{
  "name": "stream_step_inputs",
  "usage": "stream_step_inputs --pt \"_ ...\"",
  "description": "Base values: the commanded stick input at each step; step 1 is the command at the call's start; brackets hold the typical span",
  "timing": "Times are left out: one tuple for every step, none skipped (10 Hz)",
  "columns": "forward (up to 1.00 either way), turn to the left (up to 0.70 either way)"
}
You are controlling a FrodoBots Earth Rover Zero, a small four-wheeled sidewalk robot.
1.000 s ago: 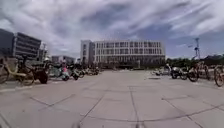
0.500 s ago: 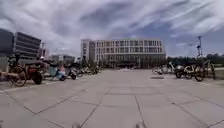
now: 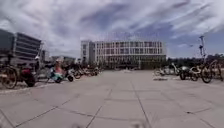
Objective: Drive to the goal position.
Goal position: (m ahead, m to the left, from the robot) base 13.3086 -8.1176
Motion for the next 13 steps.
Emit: stream_step_inputs --pt "0.7 0.0" --pt "0.7 0.0" --pt "0.7 0.0" --pt "0.7 0.0" --pt "0.7 0.0" --pt "0.7 0.0" --pt "0.7 0.0" --pt "0.7 0.0" --pt "0.7 0.0" --pt "0.7 0.0" --pt "0.7 0.0" --pt "0.7 0.0" --pt "0.7 0.0"
